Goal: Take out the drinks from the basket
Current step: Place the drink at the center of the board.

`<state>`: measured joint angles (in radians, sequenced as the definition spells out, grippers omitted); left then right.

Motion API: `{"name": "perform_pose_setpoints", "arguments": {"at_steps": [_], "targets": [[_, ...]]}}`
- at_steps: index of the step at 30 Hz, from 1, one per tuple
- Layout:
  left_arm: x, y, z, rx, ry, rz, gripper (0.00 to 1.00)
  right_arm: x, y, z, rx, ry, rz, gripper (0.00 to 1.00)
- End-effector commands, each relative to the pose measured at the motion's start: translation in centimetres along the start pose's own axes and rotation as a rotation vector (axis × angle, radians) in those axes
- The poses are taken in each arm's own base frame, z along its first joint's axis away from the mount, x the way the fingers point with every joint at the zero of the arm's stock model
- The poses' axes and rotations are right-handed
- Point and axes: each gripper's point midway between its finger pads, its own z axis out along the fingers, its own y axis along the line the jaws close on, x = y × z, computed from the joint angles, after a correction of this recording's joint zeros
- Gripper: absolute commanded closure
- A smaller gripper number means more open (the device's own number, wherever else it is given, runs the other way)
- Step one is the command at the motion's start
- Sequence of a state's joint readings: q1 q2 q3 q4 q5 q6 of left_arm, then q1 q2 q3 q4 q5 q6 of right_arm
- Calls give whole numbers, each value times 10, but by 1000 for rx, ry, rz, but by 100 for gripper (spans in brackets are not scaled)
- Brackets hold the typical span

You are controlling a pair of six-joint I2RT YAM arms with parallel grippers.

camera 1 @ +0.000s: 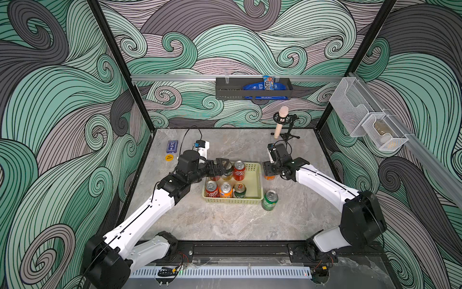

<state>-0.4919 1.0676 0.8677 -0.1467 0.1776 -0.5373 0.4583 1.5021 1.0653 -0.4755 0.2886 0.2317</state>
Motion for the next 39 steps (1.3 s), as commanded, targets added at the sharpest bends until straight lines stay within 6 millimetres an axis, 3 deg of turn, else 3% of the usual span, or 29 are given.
{"name": "perform_pose_setpoints", "arguments": {"at_steps": [1, 9, 28, 39], "targets": [[0, 20, -9, -89, -13, 26, 1, -27, -3, 0, 14, -120, 76, 44], [4, 46, -20, -162, -31, 26, 1, -13, -5, 16, 30, -97, 95, 44], [2, 46, -20, -140, -35, 20, 1, -1, 4, 34, -5, -62, 113, 37], [5, 45, -17, -119, -27, 14, 1, 5, 6, 31, -24, -53, 121, 17]]}}
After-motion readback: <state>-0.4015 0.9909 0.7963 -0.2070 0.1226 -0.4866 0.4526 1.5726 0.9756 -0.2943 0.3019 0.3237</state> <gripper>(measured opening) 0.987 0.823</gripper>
